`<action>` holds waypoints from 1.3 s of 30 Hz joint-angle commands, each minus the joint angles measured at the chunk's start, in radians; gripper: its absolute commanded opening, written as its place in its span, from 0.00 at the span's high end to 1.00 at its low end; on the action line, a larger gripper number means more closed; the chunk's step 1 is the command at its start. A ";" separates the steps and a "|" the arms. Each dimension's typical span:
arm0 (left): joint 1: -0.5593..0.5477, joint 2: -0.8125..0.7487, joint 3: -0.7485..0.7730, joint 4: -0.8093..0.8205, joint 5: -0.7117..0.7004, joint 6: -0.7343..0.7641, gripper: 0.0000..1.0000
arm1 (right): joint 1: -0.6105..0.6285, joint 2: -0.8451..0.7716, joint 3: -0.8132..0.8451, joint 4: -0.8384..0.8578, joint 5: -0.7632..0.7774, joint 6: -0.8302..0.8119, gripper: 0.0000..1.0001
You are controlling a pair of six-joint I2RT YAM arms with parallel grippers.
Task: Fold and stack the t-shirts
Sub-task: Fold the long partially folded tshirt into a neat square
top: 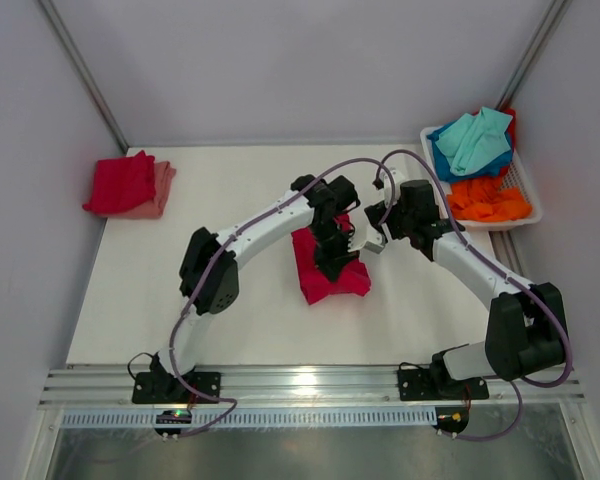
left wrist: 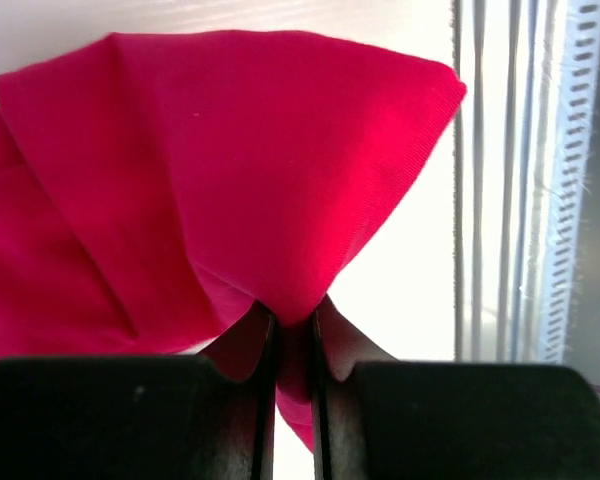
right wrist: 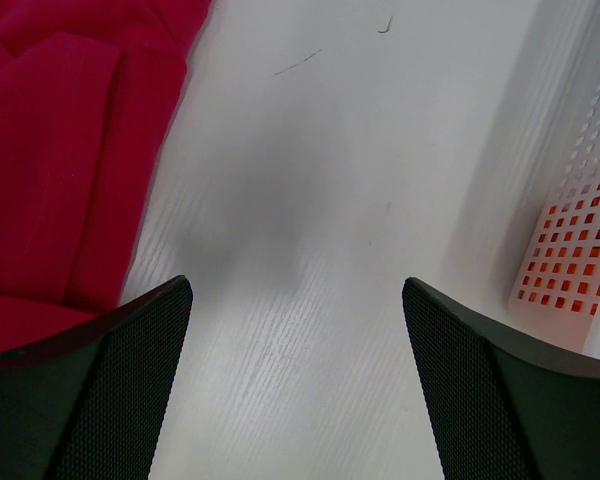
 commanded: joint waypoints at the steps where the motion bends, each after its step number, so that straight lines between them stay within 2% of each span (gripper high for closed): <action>1: 0.033 0.078 0.115 -0.117 0.037 0.040 0.94 | 0.000 -0.025 0.047 0.021 0.039 0.016 0.10; 5: 0.062 0.122 0.181 -0.116 0.039 0.038 0.95 | -0.001 -0.031 0.056 0.018 0.083 0.025 0.10; 11: 0.113 0.158 0.286 -0.118 0.036 0.011 0.96 | 0.000 -0.020 0.062 0.008 0.062 0.034 0.10; 27: 0.243 0.217 0.307 0.046 -0.012 -0.088 0.98 | -0.001 -0.007 0.082 -0.022 0.044 0.055 0.10; 39: 0.276 0.236 0.352 0.264 -0.151 -0.164 1.00 | 0.000 0.033 0.094 -0.048 -0.005 0.066 0.10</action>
